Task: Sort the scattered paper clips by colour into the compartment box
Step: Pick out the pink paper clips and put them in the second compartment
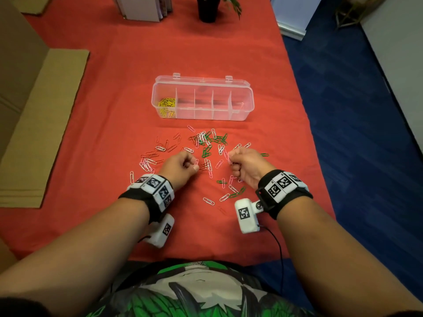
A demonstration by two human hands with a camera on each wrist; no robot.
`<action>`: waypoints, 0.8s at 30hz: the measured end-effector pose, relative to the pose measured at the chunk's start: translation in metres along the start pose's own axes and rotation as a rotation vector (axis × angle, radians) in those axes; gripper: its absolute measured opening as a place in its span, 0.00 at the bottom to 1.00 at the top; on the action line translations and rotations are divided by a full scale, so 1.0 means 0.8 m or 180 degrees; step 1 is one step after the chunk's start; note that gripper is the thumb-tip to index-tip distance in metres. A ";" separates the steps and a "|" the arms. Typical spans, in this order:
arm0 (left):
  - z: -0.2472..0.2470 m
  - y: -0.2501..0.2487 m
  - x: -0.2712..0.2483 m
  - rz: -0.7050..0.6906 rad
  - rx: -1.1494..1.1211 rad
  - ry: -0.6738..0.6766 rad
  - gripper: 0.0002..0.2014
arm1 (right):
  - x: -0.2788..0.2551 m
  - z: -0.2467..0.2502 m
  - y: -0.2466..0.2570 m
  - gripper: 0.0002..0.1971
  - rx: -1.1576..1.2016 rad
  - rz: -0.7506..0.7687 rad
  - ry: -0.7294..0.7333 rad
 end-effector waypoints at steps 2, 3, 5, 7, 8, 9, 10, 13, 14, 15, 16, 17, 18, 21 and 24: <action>0.004 0.007 -0.003 0.0203 -0.0865 0.0251 0.13 | 0.000 -0.005 -0.001 0.15 0.0363 -0.0052 0.0070; 0.006 0.009 -0.004 0.0289 -0.1220 0.0323 0.13 | 0.001 -0.006 -0.001 0.16 0.0422 -0.0053 0.0105; 0.011 0.011 -0.007 0.0497 -0.1802 0.0471 0.13 | 0.000 -0.009 0.000 0.16 0.0484 -0.0038 0.0138; 0.013 0.013 -0.010 0.0791 -0.2341 0.0689 0.13 | -0.002 -0.010 0.001 0.15 0.0745 -0.0127 0.0092; 0.014 0.015 -0.011 0.0977 -0.2660 0.0814 0.12 | -0.002 -0.010 0.001 0.14 0.0924 -0.0214 0.0057; 0.014 0.016 -0.014 0.1161 -0.2965 0.0920 0.11 | -0.003 -0.011 0.001 0.13 0.1087 -0.0305 0.0029; 0.014 0.018 -0.016 0.1304 -0.3214 0.1010 0.11 | -0.002 -0.013 0.001 0.12 0.1202 -0.0381 0.0015; 0.012 0.015 -0.017 0.1414 -0.3451 0.1244 0.15 | -0.002 -0.017 0.003 0.09 0.1013 -0.0444 0.0004; 0.010 0.012 -0.016 0.1394 -0.3425 0.1310 0.16 | -0.001 -0.017 0.004 0.10 0.0857 -0.0407 -0.0008; 0.009 0.010 -0.015 0.1377 -0.3376 0.1337 0.17 | 0.000 -0.016 0.005 0.11 0.0670 -0.0356 -0.0033; 0.008 0.010 -0.014 0.1366 -0.3296 0.1291 0.16 | 0.002 -0.014 0.005 0.11 0.0455 -0.0303 -0.0066; 0.010 0.010 -0.011 0.1354 -0.3156 0.1151 0.14 | 0.004 -0.012 0.006 0.10 0.0188 -0.0248 -0.0103; 0.014 0.014 -0.007 0.1322 -0.2906 0.0912 0.12 | 0.009 -0.007 0.005 0.10 -0.0126 -0.0183 -0.0148; 0.040 0.019 0.009 0.0936 -0.1338 -0.0079 0.08 | 0.023 0.005 0.010 0.11 -0.1337 0.0121 -0.0121; 0.050 -0.007 0.011 0.0322 0.0284 -0.0549 0.08 | 0.027 -0.004 0.012 0.08 -0.2624 0.0483 0.0166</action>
Point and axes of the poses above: each hand's wrist, its own x-axis towards the middle knuckle, its own z-axis out of the back of the hand, y = z × x, the point moved 10 cm from there along x, towards the middle knuckle, and after that the axes turned 13 degrees about z, right-handed, at the moved point
